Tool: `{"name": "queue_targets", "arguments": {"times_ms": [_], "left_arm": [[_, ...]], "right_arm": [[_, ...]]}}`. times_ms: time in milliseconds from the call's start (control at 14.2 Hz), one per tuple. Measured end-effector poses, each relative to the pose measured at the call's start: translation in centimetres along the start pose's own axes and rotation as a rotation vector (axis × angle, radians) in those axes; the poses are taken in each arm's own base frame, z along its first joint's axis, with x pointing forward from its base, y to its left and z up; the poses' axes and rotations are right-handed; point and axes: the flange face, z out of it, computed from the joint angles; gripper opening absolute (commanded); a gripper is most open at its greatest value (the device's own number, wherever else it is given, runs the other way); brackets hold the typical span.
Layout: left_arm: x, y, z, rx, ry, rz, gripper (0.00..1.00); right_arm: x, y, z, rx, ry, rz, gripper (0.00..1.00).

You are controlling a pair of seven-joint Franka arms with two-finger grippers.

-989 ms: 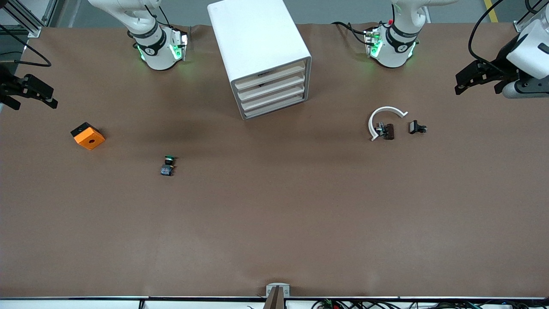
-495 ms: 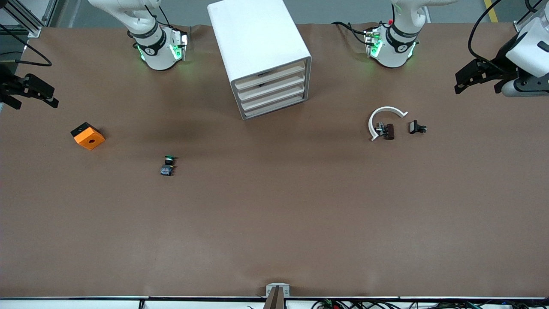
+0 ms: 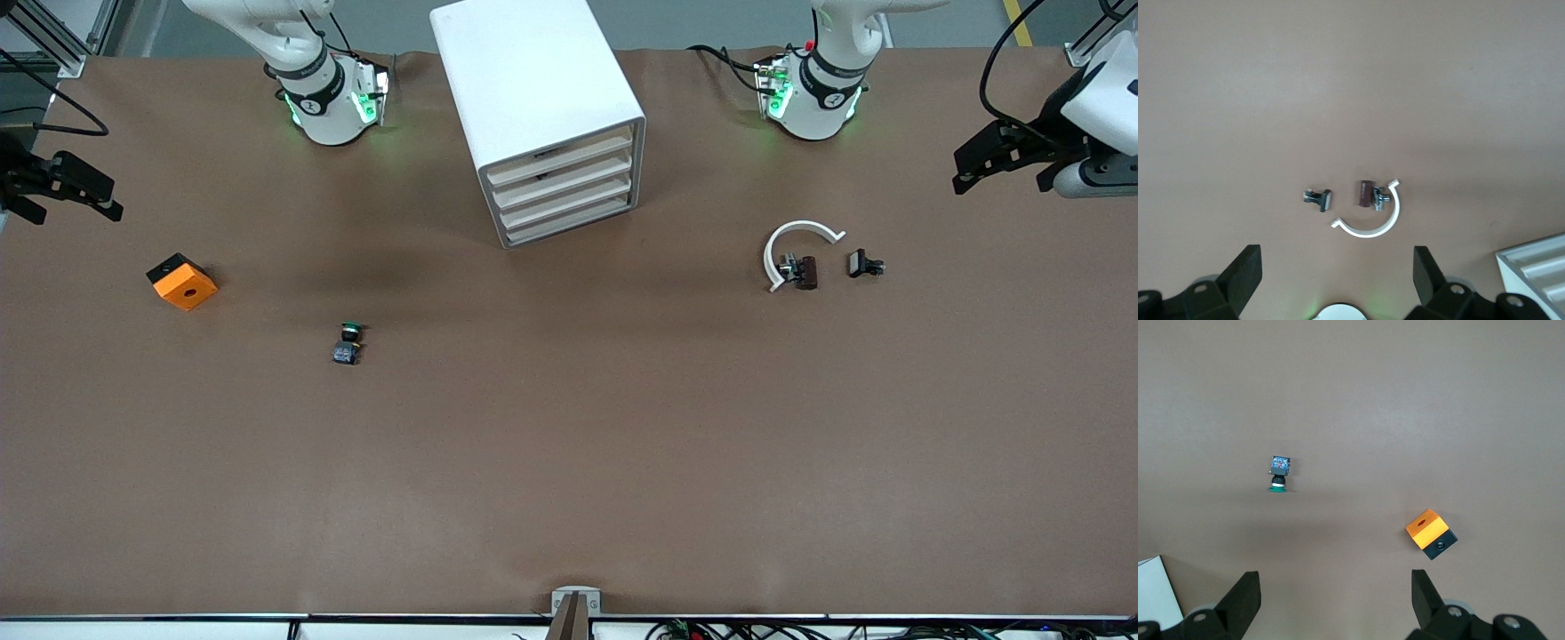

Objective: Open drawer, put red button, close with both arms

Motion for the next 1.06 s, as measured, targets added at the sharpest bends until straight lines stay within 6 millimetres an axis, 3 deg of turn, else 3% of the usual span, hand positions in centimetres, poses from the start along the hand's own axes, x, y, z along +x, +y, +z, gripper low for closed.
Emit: {"name": "queue_targets", "arguments": {"times_ms": [565,1060], "left_arm": [[0.2,-0.2,-0.4,0.008,0.009,-0.002,1.00],[1.0,-0.1,0.8,0.008,-0.013,0.000,1.00]], "right_arm": [[-0.1,-0.1,-0.3,0.001,0.005,0.032,1.00],[-0.2,-0.2,-0.4,0.012,0.007,0.038,1.00]]}}
